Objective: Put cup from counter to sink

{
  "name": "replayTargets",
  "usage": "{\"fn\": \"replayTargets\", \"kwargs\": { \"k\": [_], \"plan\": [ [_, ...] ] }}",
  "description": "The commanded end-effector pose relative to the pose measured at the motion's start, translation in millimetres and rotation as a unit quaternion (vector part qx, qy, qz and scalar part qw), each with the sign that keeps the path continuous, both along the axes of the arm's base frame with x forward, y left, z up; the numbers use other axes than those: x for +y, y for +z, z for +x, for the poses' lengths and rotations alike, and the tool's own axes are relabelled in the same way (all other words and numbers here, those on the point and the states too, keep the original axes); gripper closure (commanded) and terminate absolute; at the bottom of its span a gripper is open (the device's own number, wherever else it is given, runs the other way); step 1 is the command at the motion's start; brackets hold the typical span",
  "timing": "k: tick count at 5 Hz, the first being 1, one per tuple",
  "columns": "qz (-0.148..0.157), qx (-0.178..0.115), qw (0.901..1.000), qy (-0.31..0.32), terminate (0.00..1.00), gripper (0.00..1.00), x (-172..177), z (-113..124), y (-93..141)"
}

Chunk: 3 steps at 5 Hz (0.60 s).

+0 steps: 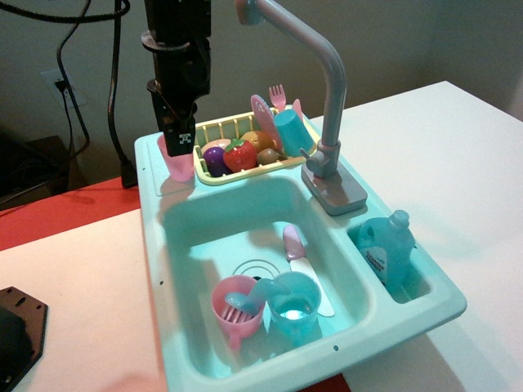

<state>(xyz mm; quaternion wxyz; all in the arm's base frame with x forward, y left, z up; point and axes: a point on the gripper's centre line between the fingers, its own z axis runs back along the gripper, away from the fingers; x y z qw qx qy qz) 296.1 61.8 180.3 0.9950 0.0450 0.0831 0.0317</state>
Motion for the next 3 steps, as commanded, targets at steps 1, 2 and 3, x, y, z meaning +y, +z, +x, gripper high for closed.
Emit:
{"fn": "replayTargets", "kwargs": {
  "k": [1,2,3],
  "plan": [
    [0.0,0.0,1.0,0.0,0.0,0.0,0,0,0],
    [-0.008,-0.001,0.9999,0.008,0.0,0.0,5,11,0],
    [-0.013,0.009,0.9997,0.02,0.0,0.0,5,21,-10]
  ]
}}
